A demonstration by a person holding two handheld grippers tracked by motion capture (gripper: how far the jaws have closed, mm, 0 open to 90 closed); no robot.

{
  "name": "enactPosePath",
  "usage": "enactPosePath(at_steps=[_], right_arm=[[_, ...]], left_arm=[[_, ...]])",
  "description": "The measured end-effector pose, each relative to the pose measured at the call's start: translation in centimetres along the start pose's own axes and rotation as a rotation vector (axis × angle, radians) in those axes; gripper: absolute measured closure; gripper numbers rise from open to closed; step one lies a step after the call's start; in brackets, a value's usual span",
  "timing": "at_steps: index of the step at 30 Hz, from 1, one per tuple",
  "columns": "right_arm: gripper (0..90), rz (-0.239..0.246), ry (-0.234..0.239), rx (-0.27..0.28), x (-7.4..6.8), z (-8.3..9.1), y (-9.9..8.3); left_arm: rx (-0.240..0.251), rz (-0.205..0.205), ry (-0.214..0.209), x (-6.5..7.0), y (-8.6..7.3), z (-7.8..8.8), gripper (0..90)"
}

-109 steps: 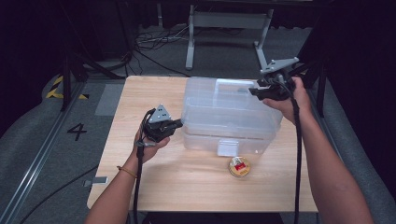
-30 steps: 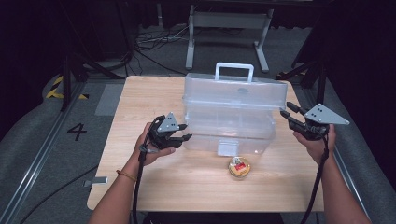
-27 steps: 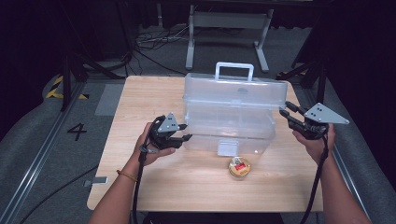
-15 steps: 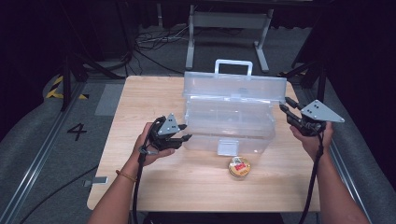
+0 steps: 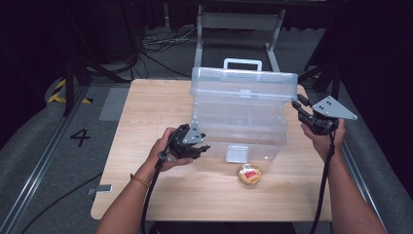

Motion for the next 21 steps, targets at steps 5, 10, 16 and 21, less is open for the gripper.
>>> enactPosePath(at_steps=[5, 10, 16, 21], right_arm=[[74.6, 0.003, -0.012, -0.022, 0.2, -0.7, 0.9], [75.6, 0.004, -0.027, -0.027, 0.4, -1.3, 1.5], [76.3, -0.017, -0.048, -0.032, 0.6, -2.1, 2.0], [76.5, -0.051, -0.060, -0.032, 0.8, -2.7, 2.2]], left_arm=[[-0.064, -0.014, 0.000, -0.2, 0.3, -0.6, 58.4], [-0.109, 0.008, -0.004, -0.7, 0.8, -1.1, 61.5], [-0.164, -0.014, -0.034, -1.0, 0.6, -1.9, 70.6], [-0.133, -0.017, -0.057, -1.2, 0.5, -1.7, 72.8]])
Point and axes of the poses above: each handheld gripper's, and its own axes: z roughly backward along the jaws, y roughly out of its top, x roughly to its right, the point moved 1 cm from there along -z, roughly forward along the jaws, and after that the axes turned 15 degrees about -y, right-handed, at the moved point
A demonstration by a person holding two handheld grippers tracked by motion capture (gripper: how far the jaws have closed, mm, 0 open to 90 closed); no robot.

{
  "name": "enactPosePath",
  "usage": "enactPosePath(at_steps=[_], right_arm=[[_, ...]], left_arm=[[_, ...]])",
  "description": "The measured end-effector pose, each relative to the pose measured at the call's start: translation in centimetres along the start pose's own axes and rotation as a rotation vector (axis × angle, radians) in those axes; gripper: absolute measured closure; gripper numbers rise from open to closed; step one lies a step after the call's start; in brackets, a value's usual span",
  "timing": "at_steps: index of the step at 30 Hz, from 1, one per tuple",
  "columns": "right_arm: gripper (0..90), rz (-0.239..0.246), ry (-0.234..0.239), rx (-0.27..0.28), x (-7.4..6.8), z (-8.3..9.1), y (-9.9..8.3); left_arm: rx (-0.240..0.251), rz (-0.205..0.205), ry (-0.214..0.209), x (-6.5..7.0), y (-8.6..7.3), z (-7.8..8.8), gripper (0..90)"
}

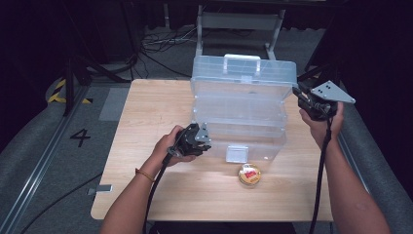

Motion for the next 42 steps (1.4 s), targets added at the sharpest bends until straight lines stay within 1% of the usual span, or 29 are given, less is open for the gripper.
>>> enactPosePath(at_steps=[4, 8, 11, 13, 15, 16, 17, 19, 20, 21, 24, 25, 29, 35, 37, 42], right_arm=[[76.8, -0.028, -0.023, -0.002, -0.1, -0.5, 0.2], [77.7, -0.032, -0.050, 0.001, -0.3, -1.0, 0.5], [78.5, -0.042, -0.064, -0.002, -0.3, -1.4, 0.6], [80.1, -0.035, -0.088, 0.001, -0.5, -1.7, 0.8], [81.5, -0.017, -0.111, 0.006, -0.6, -2.1, 0.9], [81.5, -0.017, -0.111, 0.006, -0.6, -2.1, 0.9], [81.9, -0.023, -0.115, 0.005, -0.6, -2.4, 1.0], [82.8, -0.018, -0.123, 0.002, -0.5, -2.9, 1.1], [83.9, 0.002, -0.137, 0.004, -0.6, -3.4, 1.3], [84.1, 0.011, -0.140, 0.003, -0.6, -3.6, 1.4], [85.1, 0.021, -0.147, 0.001, -0.5, -4.1, 1.5], [85.2, 0.043, -0.154, 0.004, -0.5, -4.3, 1.6], [85.4, 0.011, -0.139, -0.007, -0.2, -5.4, 1.8], [85.4, 0.003, -0.127, -0.020, 0.1, -6.3, 2.0], [85.5, -0.007, -0.124, -0.025, 0.2, -6.6, 2.1], [85.5, -0.012, -0.116, -0.034, 0.3, -7.0, 2.2]], left_arm=[[0.009, -0.010, -0.006, -0.1, -0.1, 0.1, 74.4], [0.013, -0.022, -0.012, -0.1, -0.2, 0.2, 74.9], [0.025, -0.019, -0.019, -0.2, -0.3, 0.2, 75.4], [0.030, -0.020, -0.024, -0.3, -0.4, 0.2, 75.6], [0.029, -0.020, -0.025, -0.3, -0.4, 0.2, 75.7], [0.034, -0.024, -0.024, -0.3, -0.4, 0.2, 75.7], [0.039, -0.021, -0.025, -0.3, -0.5, 0.2, 75.7], [0.039, -0.023, -0.027, -0.3, -0.5, 0.2, 75.9], [0.037, -0.027, -0.027, -0.3, -0.5, 0.3, 75.8], [0.036, -0.030, -0.027, -0.3, -0.5, 0.3, 75.9], [0.034, -0.034, -0.028, -0.3, -0.5, 0.3, 76.1], [0.034, -0.036, -0.030, -0.4, -0.5, 0.3, 76.1], [0.039, -0.038, -0.029, -0.4, -0.5, 0.3, 76.1], [0.050, -0.034, -0.028, -0.3, -0.6, 0.2, 76.0], [0.051, -0.033, -0.028, -0.3, -0.6, 0.2, 76.0], [0.054, -0.033, -0.026, -0.3, -0.6, 0.2, 75.9]])
Point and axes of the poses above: each handheld gripper's, and its own axes: z roughly backward along the jaws, y roughly out of its top, x roughly to its right, the point moved 1 cm from there along -z, roughly forward along the jaws, and after that the axes turned 15 degrees about -y, right-handed, at the moved point
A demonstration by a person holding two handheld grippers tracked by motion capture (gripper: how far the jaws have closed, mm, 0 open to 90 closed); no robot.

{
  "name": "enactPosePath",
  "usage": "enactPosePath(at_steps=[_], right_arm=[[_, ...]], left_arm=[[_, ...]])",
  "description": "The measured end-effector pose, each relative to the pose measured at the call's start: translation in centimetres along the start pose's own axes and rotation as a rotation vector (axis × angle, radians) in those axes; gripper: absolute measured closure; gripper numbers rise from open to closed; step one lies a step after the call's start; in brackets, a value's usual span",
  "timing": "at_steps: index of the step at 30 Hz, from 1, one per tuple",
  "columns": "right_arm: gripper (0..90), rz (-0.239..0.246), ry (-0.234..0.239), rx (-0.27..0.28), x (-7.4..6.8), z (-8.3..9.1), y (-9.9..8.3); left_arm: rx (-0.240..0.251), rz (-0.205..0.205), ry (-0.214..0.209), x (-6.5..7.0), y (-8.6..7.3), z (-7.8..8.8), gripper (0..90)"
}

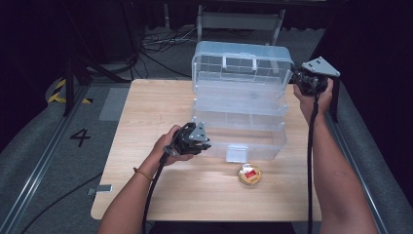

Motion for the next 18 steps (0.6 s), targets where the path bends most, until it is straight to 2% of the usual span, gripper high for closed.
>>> enactPosePath(at_steps=[18], right_arm=[[85.4, -0.012, 0.007, -0.027, 0.1, -1.1, 0.3]], left_arm=[[0.012, 0.000, -0.016, -0.2, -0.1, -0.1, 75.9]])
Point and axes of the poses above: each handheld gripper's, and its own axes: z roughly backward along the jaws, y roughly out of its top, x roughly to its right, the point moved 1 cm from there along -z, roughly forward along the jaws, and after that the axes turned 15 degrees about -y, right-handed, at the moved point
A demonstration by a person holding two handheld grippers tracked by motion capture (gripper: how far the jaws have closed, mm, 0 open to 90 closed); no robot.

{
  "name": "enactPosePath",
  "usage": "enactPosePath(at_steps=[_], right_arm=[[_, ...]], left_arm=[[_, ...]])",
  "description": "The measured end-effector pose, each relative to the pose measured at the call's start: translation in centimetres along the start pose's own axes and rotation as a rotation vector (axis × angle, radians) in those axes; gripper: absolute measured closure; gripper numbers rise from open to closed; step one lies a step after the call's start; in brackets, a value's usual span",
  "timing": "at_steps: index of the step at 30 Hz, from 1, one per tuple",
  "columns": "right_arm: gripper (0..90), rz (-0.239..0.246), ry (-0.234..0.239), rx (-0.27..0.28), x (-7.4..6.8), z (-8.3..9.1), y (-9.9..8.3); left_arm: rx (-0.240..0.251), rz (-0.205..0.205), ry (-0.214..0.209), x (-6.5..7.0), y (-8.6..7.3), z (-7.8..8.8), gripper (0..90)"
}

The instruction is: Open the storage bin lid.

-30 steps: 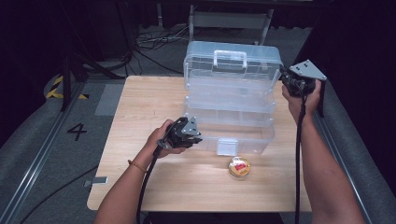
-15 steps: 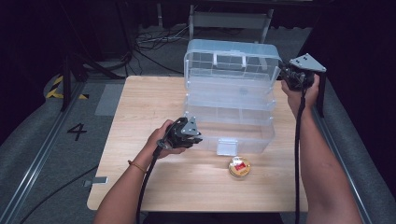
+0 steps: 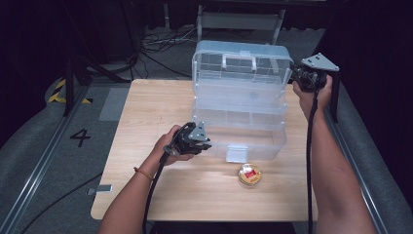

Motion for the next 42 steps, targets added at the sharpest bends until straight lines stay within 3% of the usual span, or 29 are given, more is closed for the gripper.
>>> enactPosePath(at_steps=[11, 34, 42], right_arm=[[85.2, -0.008, 0.000, -0.016, -0.1, -1.2, 0.2], [85.2, -0.003, 0.064, -0.074, -1.7, -5.1, 0.9], [85.2, -0.005, 0.078, -0.103, -2.3, -6.4, 1.0]], left_arm=[[0.003, -0.003, 0.019, 0.2, -0.1, 0.0, 75.7], [0.003, 0.005, -0.004, 0.9, -1.5, 1.3, 76.6], [0.019, 0.027, -0.013, 1.0, -2.0, 1.5, 76.2]])
Point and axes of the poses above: each handheld gripper's, and its own axes: z roughly backward along the jaws, y roughly out of its top, x roughly to its right, the point moved 1 cm from there along -z, roughly forward along the jaws, and after that the axes turned 15 degrees about -y, right-handed, at the moved point
